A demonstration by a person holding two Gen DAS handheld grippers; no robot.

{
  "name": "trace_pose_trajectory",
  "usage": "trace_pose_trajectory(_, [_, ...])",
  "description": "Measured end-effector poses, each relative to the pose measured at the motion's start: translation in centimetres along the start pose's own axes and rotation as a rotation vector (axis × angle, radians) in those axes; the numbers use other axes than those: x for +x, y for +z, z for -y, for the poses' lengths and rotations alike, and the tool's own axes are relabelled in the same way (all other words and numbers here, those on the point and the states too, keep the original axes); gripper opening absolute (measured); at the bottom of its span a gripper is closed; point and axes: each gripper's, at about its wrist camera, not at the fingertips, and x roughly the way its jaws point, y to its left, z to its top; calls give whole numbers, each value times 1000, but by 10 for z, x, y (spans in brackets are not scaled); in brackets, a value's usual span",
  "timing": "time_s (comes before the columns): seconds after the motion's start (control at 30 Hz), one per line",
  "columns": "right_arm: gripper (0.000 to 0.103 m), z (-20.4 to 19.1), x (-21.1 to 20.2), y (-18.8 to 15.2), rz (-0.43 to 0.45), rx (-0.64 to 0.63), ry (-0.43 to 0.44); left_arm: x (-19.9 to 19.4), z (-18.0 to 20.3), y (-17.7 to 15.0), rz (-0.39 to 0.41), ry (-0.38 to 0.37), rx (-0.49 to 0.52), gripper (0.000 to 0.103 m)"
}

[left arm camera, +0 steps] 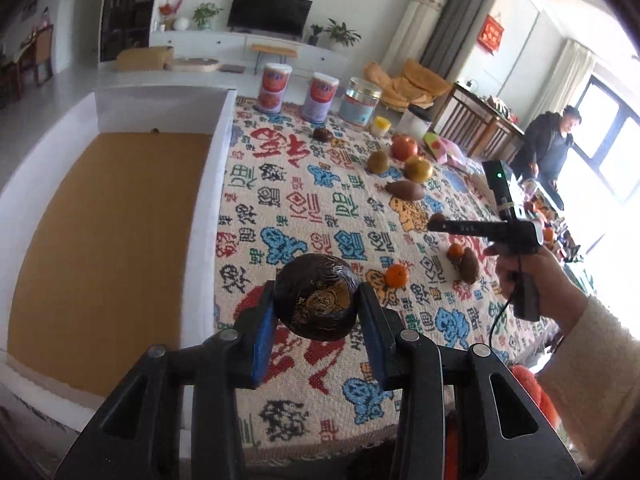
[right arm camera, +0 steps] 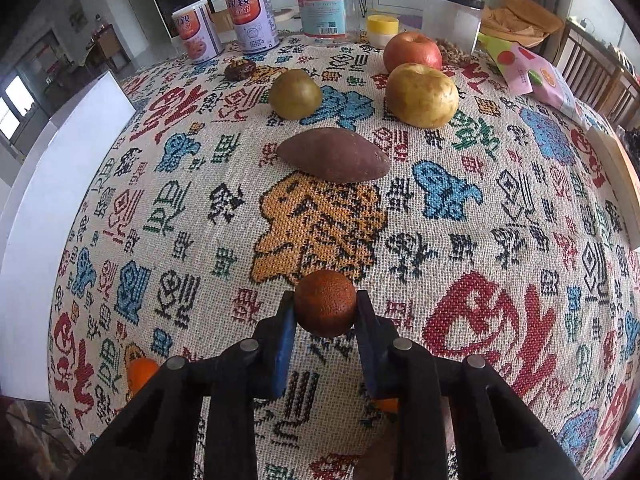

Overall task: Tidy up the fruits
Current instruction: 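Carry the dark fruit into the box with the left tool while the right drops a mandarin there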

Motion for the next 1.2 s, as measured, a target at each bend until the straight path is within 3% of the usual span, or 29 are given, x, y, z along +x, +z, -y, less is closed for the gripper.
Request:
trace_pose_trajectory(0.1, [29,-50,-33,-3,55,-46,131,-12,-35,12,41,144,-33,40])
trace_pose_trajectory(0.17, [29,-103,-53,-6,77,-93,259,-9,-63,10,24,238,-76,40])
trace_pose_trajectory(0.27, [29,-188,-76,-20,79,-177,457,0,-102,-3,-24,316,-152,39])
trace_pose_trajectory(0.4, [29,-287,-84,-37,23,-283,642,2,-124,-20,-63,361,-191,40])
trace_pose_trajectory(0.47, [29,-325,-79,-43,-13,-325,675,3,-126,-25,-76,372,-190,40])
trace_pose_trajectory(0.53, [30,-349,-70,-47,-30,-359,651,4,-127,-27,-90,381,-186,43])
trace_pose_trajectory(0.57, [31,-357,-65,-48,-40,-363,635,3,-127,-28,-88,387,-185,46])
trace_pose_trajectory(0.6, [34,-361,-60,-49,-48,-359,618,2,-126,-28,-81,396,-182,60])
trace_pose_trajectory(0.63, [51,-362,-57,-49,-53,-352,609,-1,-123,-29,-62,402,-176,71])
trace_pose_trajectory(0.67, [70,-357,-57,-50,-48,-337,609,-4,-119,-28,-42,407,-166,73])
trace_pose_trajectory(0.7, [74,-350,-60,-50,-27,-318,617,-7,-114,-27,-26,410,-148,73])
trace_pose_trajectory(0.77, [74,-330,-70,-54,14,-293,613,-9,-99,-24,-6,384,-112,73])
trace_pose_trajectory(0.9, [77,-258,-94,-77,130,-251,503,-5,-47,-22,23,231,-21,82])
trace_pose_trajectory(0.97, [86,-208,-101,-101,191,-191,399,4,-9,-25,16,136,52,85])
trace_pose_trajectory(1.03, [87,-158,-101,-126,238,-121,265,23,28,-33,-24,54,131,88])
trace_pose_trajectory(1.13, [88,-94,-84,-156,199,-33,29,69,69,-50,-103,-4,203,88])
trace_pose_trajectory(1.2, [88,-62,-69,-165,166,8,-46,100,80,-60,-145,7,207,88])
